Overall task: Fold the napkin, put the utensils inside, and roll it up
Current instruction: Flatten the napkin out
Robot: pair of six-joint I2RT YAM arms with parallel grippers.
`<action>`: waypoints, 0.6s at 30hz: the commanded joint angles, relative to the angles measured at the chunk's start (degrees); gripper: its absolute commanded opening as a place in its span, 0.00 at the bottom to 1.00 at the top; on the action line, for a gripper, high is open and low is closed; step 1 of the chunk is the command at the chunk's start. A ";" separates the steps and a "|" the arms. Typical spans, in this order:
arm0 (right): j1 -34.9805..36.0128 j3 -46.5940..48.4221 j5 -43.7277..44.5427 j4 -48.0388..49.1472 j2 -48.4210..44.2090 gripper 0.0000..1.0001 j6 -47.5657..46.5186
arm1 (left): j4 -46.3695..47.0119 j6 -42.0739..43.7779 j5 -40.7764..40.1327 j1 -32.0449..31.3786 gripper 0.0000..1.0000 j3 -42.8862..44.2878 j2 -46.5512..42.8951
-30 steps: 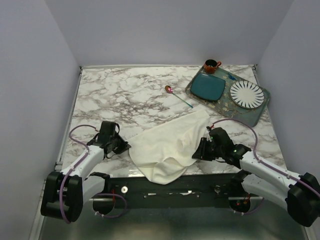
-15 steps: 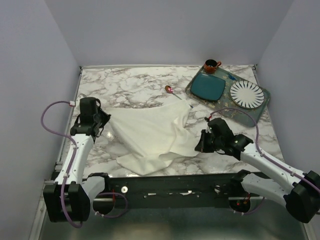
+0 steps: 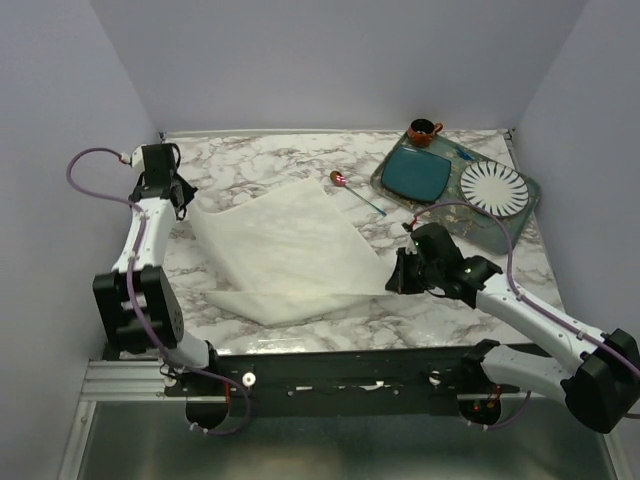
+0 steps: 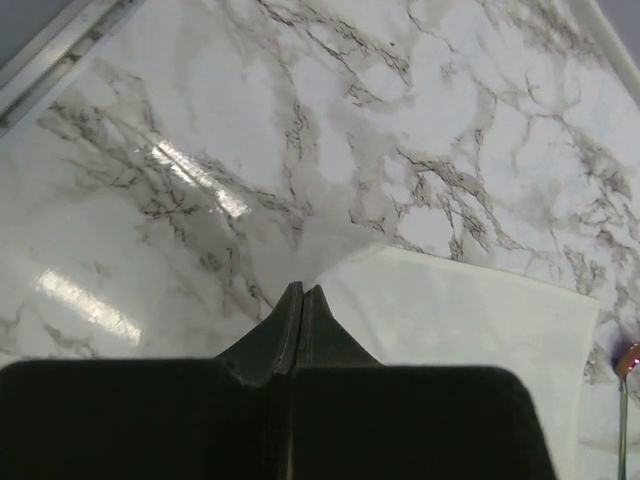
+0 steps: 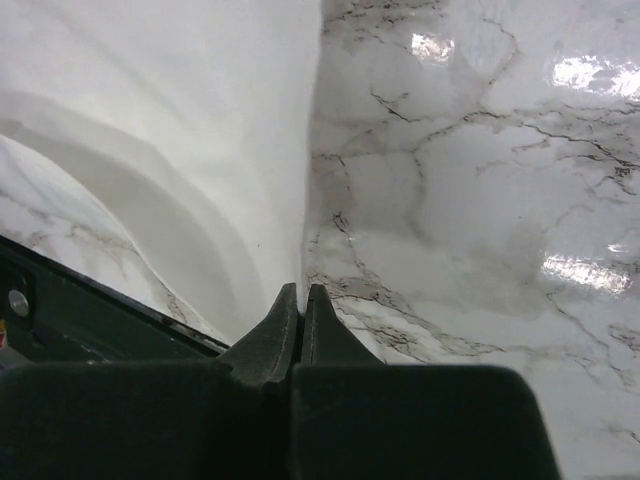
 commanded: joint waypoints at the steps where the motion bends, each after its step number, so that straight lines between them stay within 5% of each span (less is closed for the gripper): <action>1: 0.25 -3.54 1.67 1.10 0.01 0.01 0.93 | -0.75 7.15 7.43 -0.72 0.00 10.42 16.10; 8: 0.33 -10.84 2.91 5.48 -10.18 0.00 9.10 | -4.95 8.39 16.66 -8.18 0.00 32.45 33.43; 10: 0.33 -13.04 1.33 7.95 -11.51 0.01 9.90 | -6.88 10.32 13.18 -11.17 0.00 37.75 38.78; 11: 0.25 -13.04 0.36 8.57 -11.16 0.01 10.16 | -10.37 12.59 7.07 -12.23 0.07 42.91 39.94; 12: 0.33 -12.87 -0.52 8.58 -10.64 0.01 9.91 | -10.93 12.96 5.01 -13.37 0.26 43.39 40.30; 13: 0.33 -12.26 -0.79 8.49 -9.94 0.01 9.56 | -10.85 12.09 3.51 -13.56 0.48 42.44 37.78; 14: 0.25 -11.99 -1.57 8.14 -8.71 0.01 8.94 | -10.50 11.56 1.58 -13.56 0.89 38.78 35.76; 15: 0.25 -11.90 -1.76 8.05 -8.35 0.01 8.68 | -10.41 11.82 -2.36 -13.73 0.99 36.74 33.74; 18: 0.33 -11.64 -2.28 8.23 -7.30 0.00 7.80 | -10.76 10.95 -8.09 -14.26 0.99 25.42 23.03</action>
